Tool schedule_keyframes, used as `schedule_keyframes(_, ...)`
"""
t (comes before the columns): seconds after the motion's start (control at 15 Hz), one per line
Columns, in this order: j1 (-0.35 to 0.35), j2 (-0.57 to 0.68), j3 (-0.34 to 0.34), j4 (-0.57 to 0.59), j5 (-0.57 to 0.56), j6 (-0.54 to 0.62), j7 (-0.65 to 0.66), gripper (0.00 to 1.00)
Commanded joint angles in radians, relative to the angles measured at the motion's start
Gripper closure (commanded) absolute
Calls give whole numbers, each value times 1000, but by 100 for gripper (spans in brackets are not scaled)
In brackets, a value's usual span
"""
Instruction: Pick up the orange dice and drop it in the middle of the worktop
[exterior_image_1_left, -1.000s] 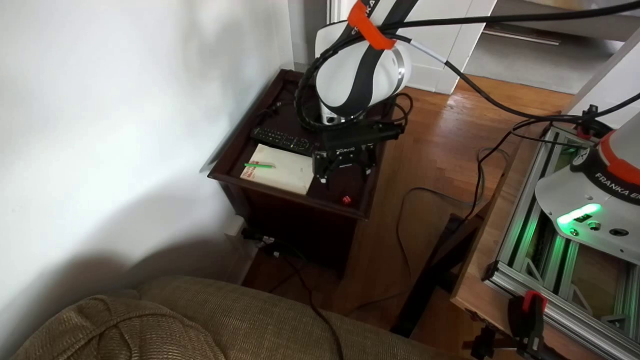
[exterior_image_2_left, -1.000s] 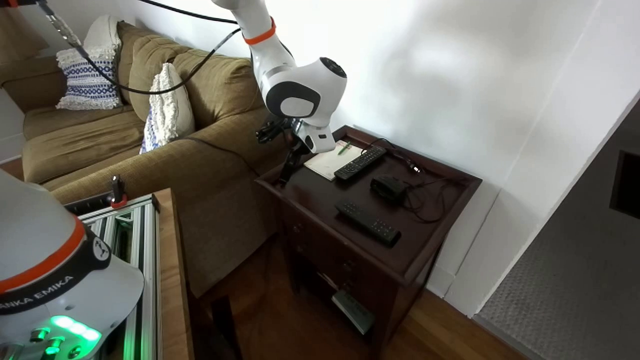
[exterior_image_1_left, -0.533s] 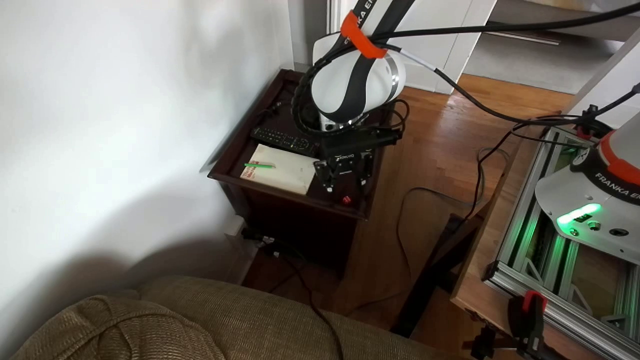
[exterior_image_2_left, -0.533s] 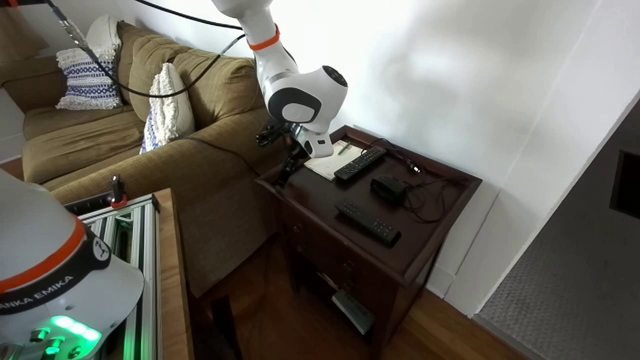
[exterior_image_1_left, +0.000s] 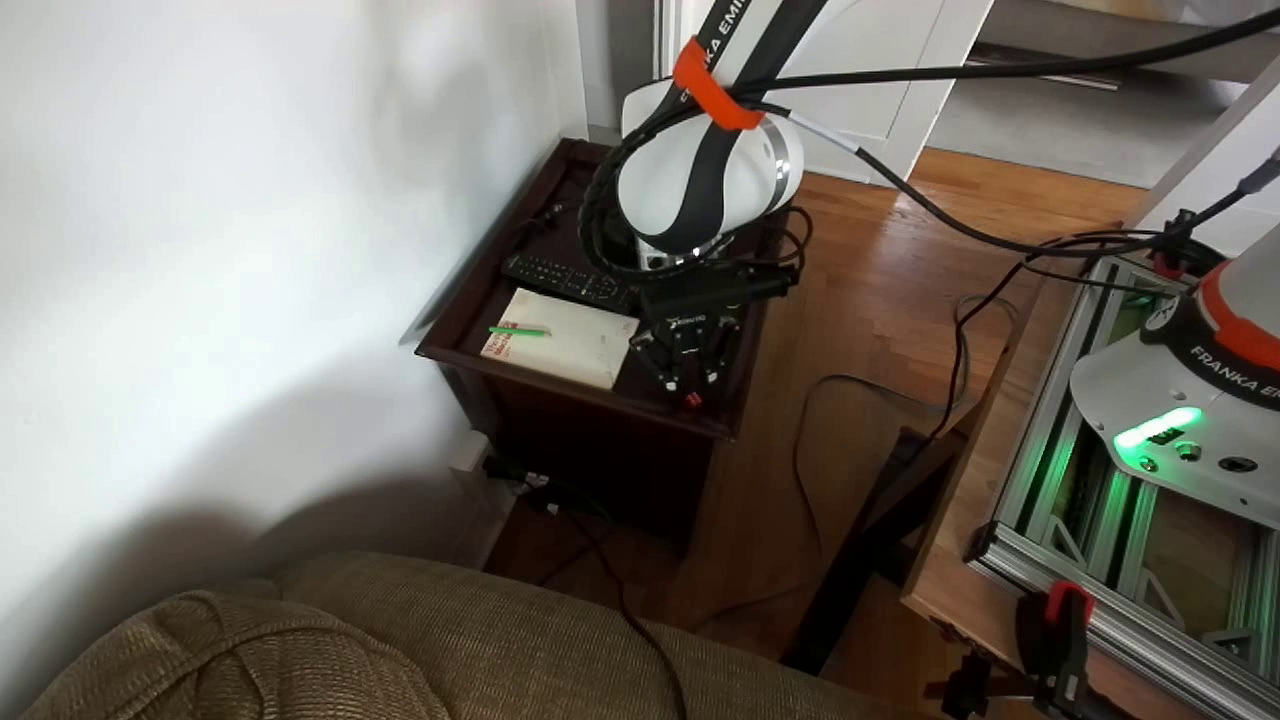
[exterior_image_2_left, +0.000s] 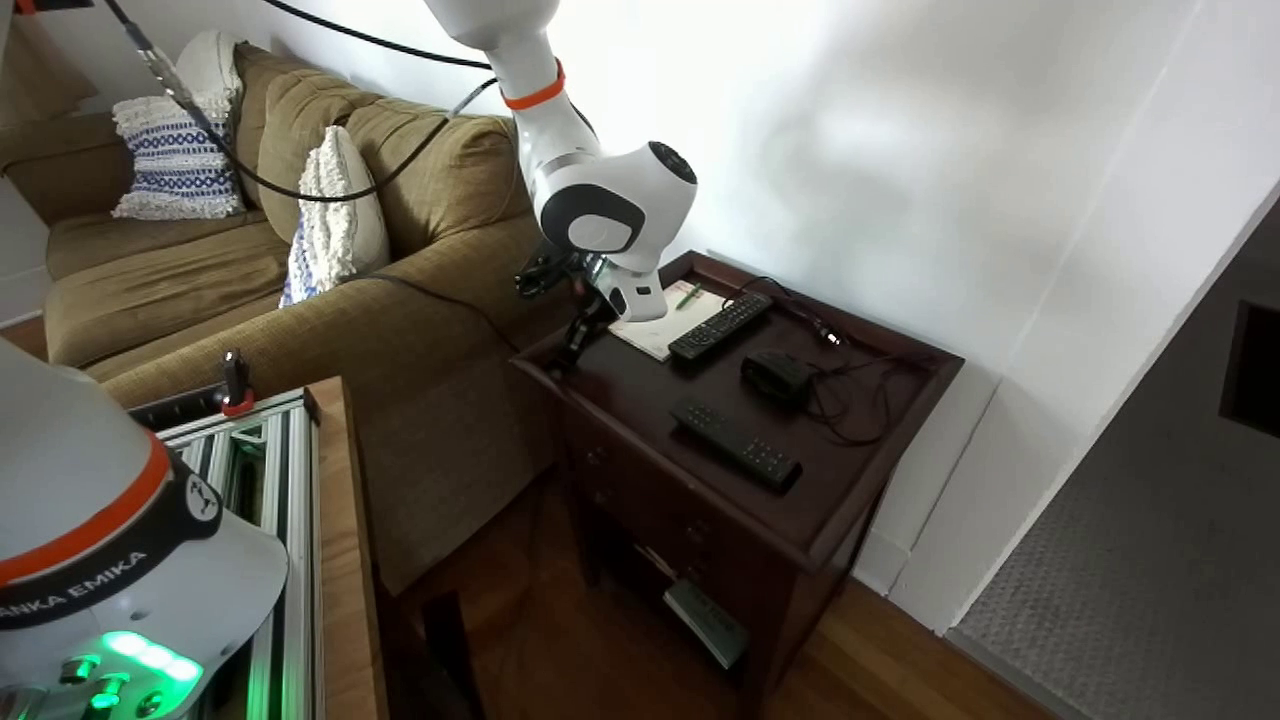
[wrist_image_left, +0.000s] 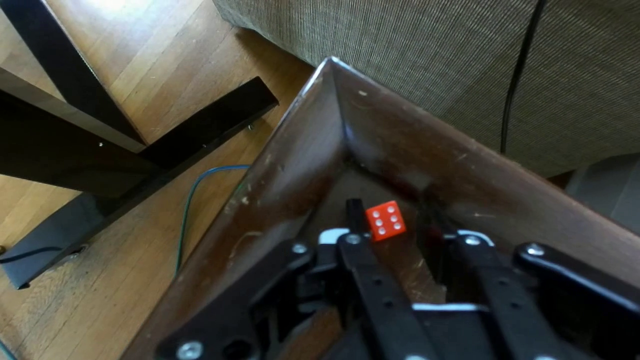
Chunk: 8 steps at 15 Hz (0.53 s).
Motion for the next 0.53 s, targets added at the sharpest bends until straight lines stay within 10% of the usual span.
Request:
schedule_keyframes(0.0,4,29,-8,33,21,-29,-25,58)
schedule_keyframes(0.47,3,11,-12,30,19,-82,-17,100)
